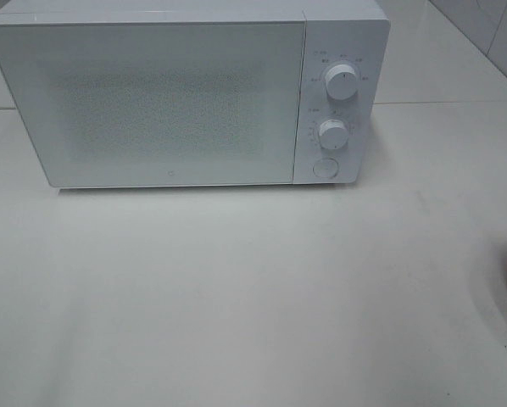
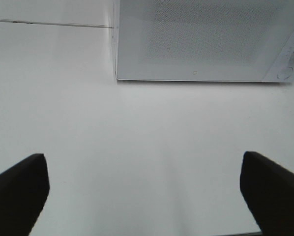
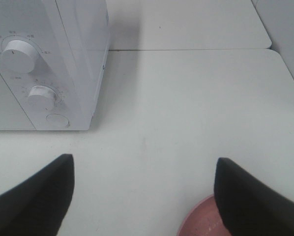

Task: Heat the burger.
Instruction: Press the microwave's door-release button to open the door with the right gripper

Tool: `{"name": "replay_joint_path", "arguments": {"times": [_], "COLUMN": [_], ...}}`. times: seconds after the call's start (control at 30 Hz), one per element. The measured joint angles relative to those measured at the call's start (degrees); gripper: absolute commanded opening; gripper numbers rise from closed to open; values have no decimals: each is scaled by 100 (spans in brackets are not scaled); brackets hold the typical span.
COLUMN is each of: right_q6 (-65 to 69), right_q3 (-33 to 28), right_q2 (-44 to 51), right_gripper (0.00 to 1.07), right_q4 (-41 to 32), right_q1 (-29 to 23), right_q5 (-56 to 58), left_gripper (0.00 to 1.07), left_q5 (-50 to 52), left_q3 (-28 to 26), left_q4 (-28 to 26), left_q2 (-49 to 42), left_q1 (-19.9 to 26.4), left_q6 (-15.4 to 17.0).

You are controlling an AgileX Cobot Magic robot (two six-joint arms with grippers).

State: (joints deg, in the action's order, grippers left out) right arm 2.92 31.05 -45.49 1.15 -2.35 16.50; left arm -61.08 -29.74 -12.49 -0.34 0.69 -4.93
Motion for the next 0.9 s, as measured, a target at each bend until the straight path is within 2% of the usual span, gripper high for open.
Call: {"name": "replay_joint_path", "arguments": {"times": [0.57,0.63,0.83,0.9], "right_q6": [0,0,-206,-539], "right_q3": [0,0,-6,-206], "right_q2": [-1679,-2057,-2372,-2601], "right_gripper": [74,74,74,74], "right_q4": [57,57,57,-80], "right_q1": [0,0,0,-6], "right_q5": [-1988,-2510,-3123,-3845], "left_gripper": [98,98,98,98], "left_q5": [0,0,0,0], "left_q3": [0,0,0,0], "left_q4": [0,0,0,0], "left_q2": [0,0,0,0], "left_q1": [0,0,0,0], "left_q6": [0,0,0,0]}}
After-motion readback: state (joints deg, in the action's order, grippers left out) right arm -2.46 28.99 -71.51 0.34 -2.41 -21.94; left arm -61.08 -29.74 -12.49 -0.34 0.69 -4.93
